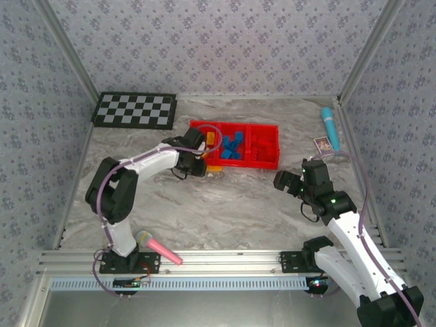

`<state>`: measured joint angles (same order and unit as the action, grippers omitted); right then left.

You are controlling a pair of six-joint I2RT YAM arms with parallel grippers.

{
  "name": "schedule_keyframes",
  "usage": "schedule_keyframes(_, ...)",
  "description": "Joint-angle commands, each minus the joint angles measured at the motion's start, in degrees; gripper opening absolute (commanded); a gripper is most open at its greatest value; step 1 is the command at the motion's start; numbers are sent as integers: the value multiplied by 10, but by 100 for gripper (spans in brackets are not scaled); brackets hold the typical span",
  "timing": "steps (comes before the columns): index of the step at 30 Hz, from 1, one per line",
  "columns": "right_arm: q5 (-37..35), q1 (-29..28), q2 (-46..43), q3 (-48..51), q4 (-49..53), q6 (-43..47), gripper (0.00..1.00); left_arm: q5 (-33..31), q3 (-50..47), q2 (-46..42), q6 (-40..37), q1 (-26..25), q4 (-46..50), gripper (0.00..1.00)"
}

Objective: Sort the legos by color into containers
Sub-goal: Pick up the lego from the center of the table, then place the lego in the container.

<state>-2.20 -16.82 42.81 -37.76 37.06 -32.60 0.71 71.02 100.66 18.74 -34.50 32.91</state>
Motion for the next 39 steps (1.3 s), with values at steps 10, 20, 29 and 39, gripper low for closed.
schedule_keyframes(10, -14, -5, -8, -7, 15, -4, 100, -38, 186, 81, 21, 30, 55, 20)
schedule_keyframes(20, -9, 3, -24, -5, 34, 0, 100, -57, 290, 161, 34, 37, 21, 28)
schedule_keyframes(29, -7, 7, -21, -7, 38, 5, 100, -59, 339, 203, 30, 46, 15, 46)
schedule_keyframes(39, -10, 11, -27, -1, 39, 1, 100, -24, 278, 163, 20, 50, -23, 88)
